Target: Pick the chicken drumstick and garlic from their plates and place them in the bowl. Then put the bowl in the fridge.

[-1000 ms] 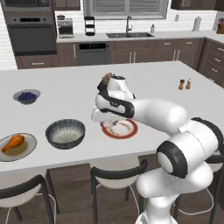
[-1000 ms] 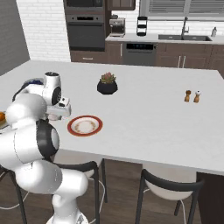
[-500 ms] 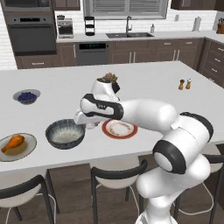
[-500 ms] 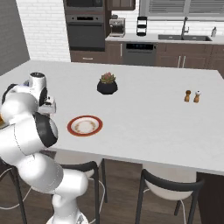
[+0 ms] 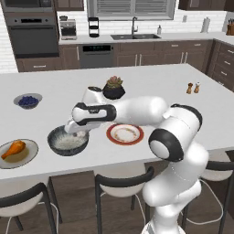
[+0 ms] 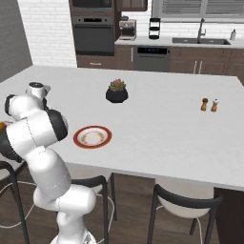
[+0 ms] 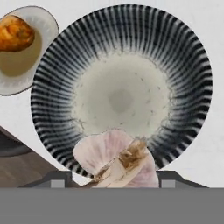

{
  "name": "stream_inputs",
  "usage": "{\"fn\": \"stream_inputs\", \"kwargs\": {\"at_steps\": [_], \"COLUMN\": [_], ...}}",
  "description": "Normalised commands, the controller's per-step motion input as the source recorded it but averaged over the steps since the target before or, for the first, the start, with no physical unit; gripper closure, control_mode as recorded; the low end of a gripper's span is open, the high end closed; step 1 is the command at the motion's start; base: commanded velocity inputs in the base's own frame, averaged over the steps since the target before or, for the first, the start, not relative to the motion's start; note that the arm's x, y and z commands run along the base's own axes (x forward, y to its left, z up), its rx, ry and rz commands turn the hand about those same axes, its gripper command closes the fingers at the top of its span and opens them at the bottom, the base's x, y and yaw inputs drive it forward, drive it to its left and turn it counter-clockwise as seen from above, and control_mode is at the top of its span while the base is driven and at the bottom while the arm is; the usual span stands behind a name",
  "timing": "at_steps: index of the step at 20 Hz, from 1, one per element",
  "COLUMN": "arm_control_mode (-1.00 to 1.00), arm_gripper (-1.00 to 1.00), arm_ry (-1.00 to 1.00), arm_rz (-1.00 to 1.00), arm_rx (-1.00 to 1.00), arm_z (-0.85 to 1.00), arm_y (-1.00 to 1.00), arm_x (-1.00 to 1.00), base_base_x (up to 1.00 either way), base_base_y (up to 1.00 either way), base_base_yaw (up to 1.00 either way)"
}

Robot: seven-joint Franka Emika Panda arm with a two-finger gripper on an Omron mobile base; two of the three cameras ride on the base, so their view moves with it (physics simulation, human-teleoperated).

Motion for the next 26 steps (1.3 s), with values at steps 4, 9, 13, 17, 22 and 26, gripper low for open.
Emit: {"fn": "stream_inputs", "kwargs": {"at_steps": [4, 9, 13, 17, 22, 26], "arm_control_mode": [-1.00, -1.00, -1.00, -1.00, -1.00, -1.00], "arm_gripper": [1.00, 1.00, 1.00, 1.00, 1.00, -1.00], "arm_ry": [0.05, 0.00, 0.00, 0.00, 0.00, 0.00], "arm_rz": [0.00, 0.00, 0.00, 0.00, 0.00, 0.00], "arm_rx": [-0.12, -0.14, -0.08, -0.03, 0.00, -0.01], "arm_z": [-0.16, -0.24, -0.48, -0.43, -0.26, -0.20], "arm_y": [0.31, 0.25, 0.01, 0.00, 0.02, 0.09], "arm_x": [0.49, 0.22, 0.01, 0.07, 0.26, 0.39], "base_base_x": [0.00, 0.00, 0.00, 0.00, 0.00, 0.00], "base_base_y": [0.00, 0.00, 0.00, 0.00, 0.00, 0.00], "base_base_yaw": [0.00, 0.00, 0.00, 0.00, 0.00, 0.00]}}
